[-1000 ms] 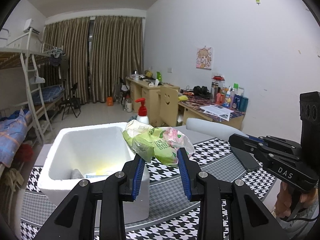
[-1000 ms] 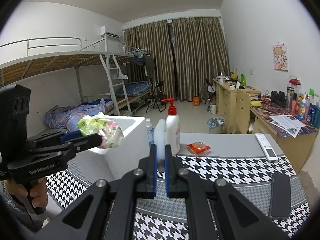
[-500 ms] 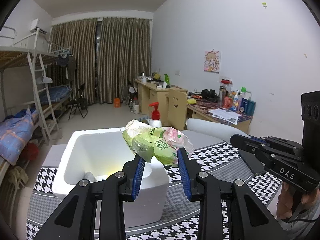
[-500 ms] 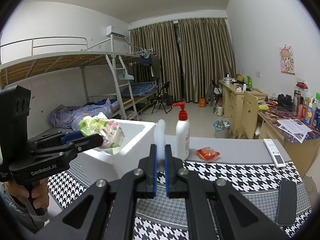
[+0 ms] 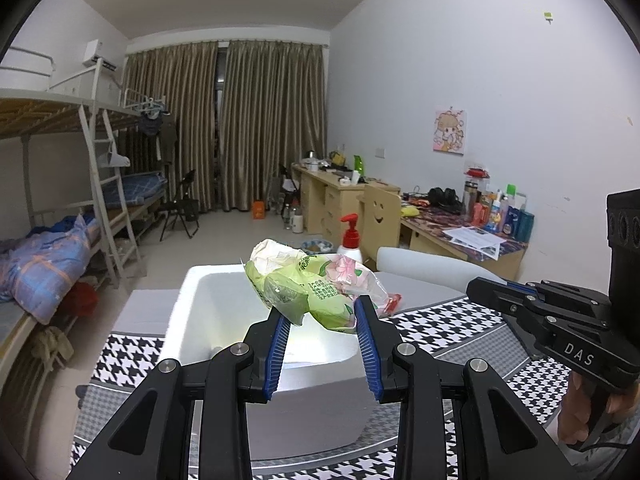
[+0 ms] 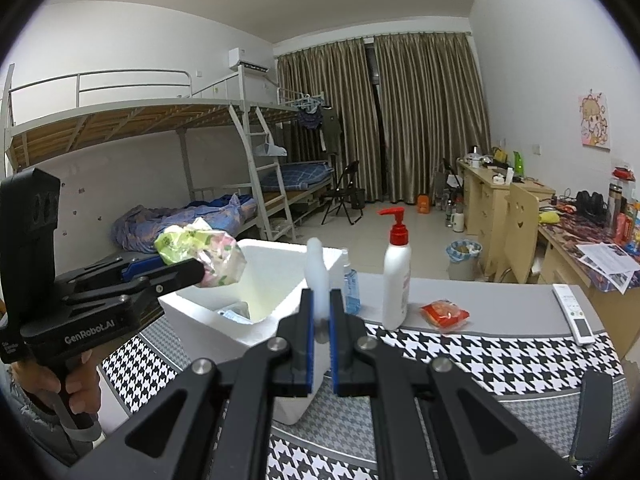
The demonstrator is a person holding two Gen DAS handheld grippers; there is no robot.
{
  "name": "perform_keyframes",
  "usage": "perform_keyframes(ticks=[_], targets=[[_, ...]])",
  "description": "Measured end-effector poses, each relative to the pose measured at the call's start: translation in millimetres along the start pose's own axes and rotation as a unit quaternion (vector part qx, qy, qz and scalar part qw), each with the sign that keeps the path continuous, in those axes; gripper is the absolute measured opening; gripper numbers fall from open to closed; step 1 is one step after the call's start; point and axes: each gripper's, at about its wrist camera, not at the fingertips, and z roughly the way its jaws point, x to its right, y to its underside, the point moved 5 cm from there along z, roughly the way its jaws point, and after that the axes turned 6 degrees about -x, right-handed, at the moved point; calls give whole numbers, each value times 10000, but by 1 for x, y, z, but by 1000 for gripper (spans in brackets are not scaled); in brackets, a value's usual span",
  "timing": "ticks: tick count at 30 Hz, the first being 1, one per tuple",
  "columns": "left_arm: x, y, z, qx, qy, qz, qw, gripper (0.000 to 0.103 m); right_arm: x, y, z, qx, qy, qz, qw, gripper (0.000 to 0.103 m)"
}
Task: Organize soft objects
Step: 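Carry the packet and foam roll up over the white foam box, then lower the foam roll into the box and open the right tool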
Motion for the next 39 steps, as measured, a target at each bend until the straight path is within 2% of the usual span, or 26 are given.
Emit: perform_keyframes(ticks=[17,39], targets=[[-30,2,-7,75,-402,-171,9990,35,-28,-9,25,-171,-223,-168,9995,9],[-73,10,-21,146,-718,-456,9963,35,-63,-17,65,-502,-364,-378,9974,9]])
